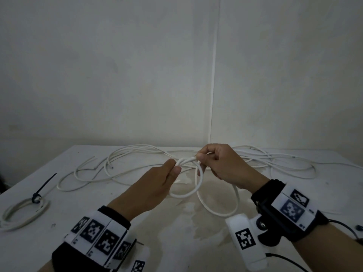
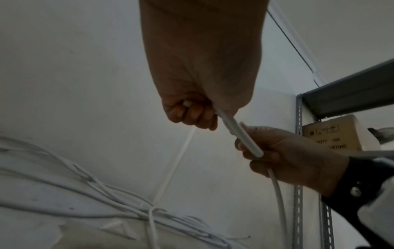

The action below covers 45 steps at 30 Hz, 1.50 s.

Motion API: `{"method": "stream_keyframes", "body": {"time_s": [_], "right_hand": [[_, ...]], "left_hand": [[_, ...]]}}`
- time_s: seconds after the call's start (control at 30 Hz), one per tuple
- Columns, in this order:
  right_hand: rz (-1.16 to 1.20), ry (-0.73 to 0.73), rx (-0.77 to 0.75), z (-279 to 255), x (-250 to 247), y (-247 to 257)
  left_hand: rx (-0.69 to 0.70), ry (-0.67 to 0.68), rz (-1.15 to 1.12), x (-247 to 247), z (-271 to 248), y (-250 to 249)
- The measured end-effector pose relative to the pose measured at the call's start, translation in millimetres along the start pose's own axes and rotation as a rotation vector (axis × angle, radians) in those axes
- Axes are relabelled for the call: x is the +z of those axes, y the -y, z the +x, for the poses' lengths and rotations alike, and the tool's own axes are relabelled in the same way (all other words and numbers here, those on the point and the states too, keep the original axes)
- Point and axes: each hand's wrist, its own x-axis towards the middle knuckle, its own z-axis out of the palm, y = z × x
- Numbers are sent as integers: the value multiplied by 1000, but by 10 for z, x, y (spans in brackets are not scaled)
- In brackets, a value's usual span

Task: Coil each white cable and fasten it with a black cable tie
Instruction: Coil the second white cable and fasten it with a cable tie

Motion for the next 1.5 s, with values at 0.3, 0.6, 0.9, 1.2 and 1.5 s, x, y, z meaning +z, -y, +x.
{"method": "stream_keyframes", "body": {"time_s": [0.3, 0.6, 0.9, 1.2, 1.5], "right_hand": [[25, -48, -92, 15, 5, -12], [59, -73, -109, 59, 9, -73], [7, -127, -171, 116, -5, -168], [-270, -344, -279, 247, -359, -511], [-907, -239, -542, 438, 33, -728]], "left_hand": [[-182, 26, -550, -50, 81, -10], [-237, -80, -558, 51, 116, -68], [-208, -183, -553, 50, 133, -74], [-325, -444, -865, -355, 160, 254], [-357, -523, -725, -458, 162, 325]]}}
